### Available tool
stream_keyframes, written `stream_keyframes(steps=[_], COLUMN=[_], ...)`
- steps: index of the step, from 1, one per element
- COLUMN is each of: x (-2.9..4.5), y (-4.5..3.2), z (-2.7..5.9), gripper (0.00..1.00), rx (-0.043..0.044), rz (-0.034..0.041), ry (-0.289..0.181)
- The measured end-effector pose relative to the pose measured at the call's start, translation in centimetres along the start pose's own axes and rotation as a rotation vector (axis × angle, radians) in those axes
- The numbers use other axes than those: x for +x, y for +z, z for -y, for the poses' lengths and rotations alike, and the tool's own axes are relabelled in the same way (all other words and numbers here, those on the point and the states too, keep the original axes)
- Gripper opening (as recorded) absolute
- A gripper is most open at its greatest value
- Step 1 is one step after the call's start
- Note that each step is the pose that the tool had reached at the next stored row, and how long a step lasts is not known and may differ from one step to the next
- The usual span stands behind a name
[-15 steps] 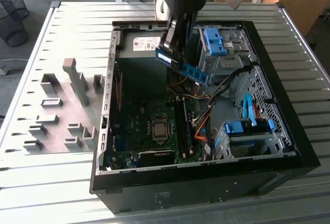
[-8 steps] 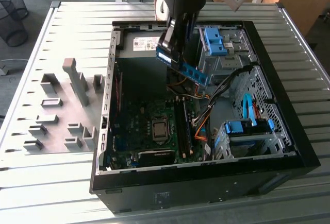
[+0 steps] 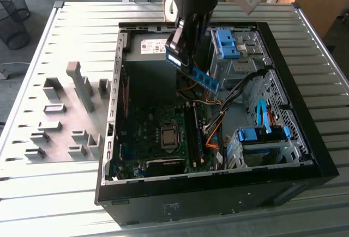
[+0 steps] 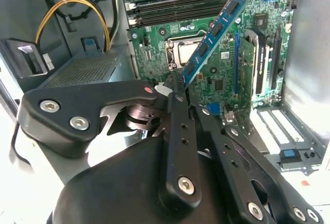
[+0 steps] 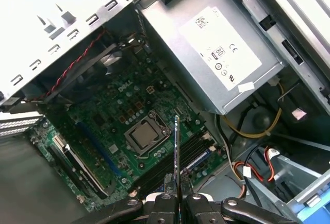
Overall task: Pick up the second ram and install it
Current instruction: 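Insert the second ram into the second slot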
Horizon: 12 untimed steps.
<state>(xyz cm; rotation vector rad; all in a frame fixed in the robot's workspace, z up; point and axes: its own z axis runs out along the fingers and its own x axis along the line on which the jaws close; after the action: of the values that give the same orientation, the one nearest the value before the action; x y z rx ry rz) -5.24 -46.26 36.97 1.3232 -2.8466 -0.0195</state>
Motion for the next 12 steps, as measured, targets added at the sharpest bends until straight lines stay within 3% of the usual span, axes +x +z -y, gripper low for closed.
stream_keyframes(steps=[12], x=[0.00], y=[0.04], z=[0.00], gripper=[0.14], rx=[0.0008], rz=[0.0012], ry=[0.135])
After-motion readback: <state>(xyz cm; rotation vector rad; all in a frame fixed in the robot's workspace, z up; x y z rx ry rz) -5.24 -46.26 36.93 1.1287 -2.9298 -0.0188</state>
